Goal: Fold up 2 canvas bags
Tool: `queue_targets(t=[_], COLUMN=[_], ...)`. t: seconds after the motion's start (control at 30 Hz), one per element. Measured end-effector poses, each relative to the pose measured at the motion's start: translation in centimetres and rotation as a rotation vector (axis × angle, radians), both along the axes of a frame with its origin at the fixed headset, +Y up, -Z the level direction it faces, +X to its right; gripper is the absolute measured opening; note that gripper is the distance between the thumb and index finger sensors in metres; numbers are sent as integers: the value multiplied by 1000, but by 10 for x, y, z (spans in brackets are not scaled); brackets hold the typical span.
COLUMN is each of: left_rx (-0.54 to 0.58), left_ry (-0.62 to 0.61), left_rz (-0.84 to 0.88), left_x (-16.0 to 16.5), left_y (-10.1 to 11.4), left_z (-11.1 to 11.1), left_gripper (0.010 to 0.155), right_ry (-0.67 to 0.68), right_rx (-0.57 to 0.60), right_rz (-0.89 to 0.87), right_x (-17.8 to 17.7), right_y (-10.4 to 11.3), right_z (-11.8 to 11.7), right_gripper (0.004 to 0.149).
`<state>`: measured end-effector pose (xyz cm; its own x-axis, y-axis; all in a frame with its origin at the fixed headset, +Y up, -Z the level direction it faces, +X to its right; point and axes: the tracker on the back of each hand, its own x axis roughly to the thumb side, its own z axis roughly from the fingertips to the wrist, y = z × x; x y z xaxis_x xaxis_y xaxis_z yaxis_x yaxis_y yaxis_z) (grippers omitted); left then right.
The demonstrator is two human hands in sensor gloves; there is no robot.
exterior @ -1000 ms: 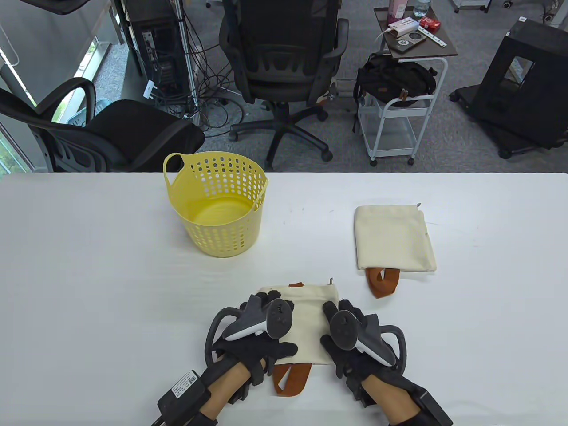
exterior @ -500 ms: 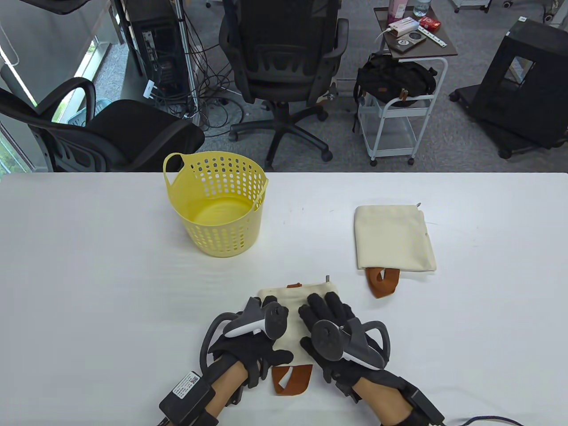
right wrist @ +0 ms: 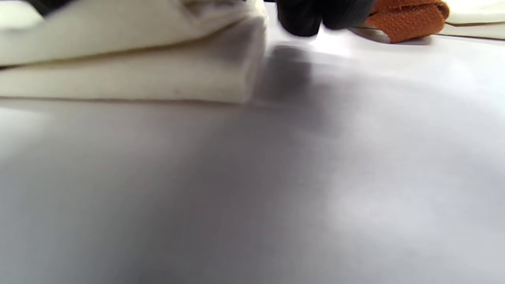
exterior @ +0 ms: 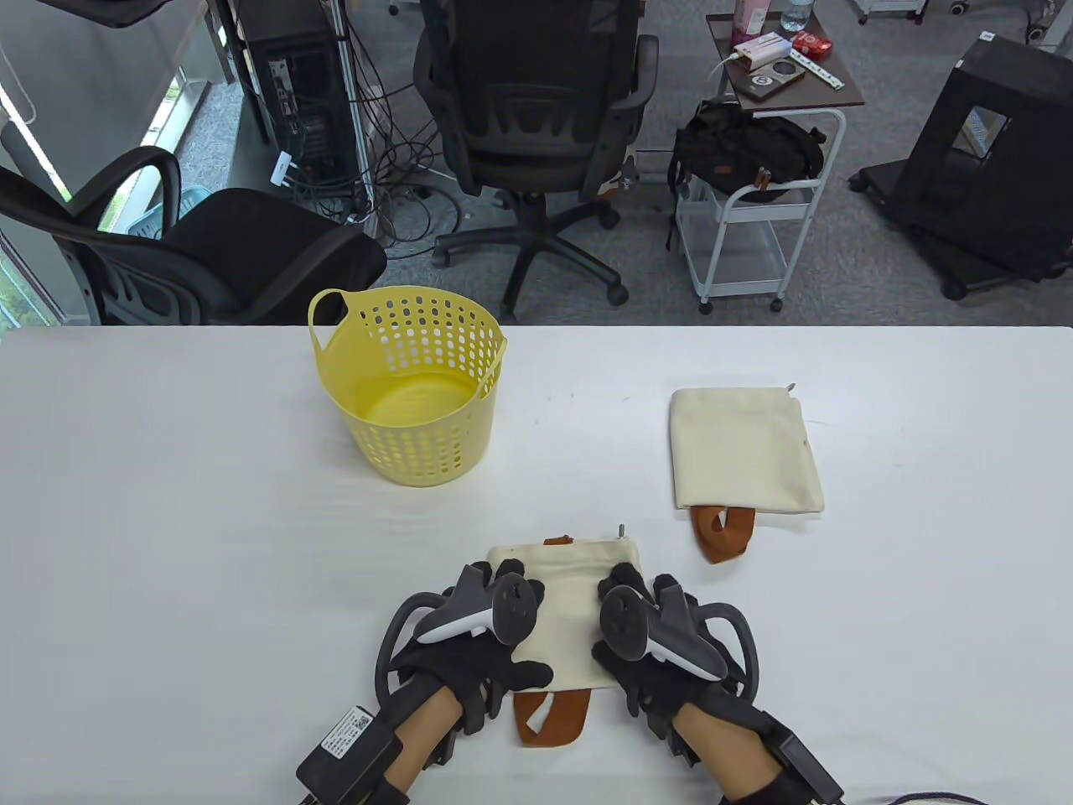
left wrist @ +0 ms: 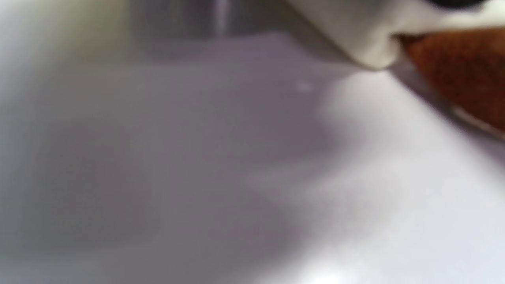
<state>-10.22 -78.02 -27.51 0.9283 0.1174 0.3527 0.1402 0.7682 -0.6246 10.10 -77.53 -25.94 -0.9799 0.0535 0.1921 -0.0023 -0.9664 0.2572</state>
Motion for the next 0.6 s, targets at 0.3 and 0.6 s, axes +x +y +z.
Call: queue_targets(t=[0.3, 0.6], left_rx=[106, 420], left_ry=[26, 179], left_rz=[9, 49], left_x=[-8, -110], left_y=[12, 70], left_z=[4, 17], left_gripper=[94, 92], right_ry=[-38, -87], right_rx=[56, 37], right_rz=[-96, -234], right_x=[10, 22], right_y=[-3, -1], right_z=[4, 1], right_gripper=[72, 72])
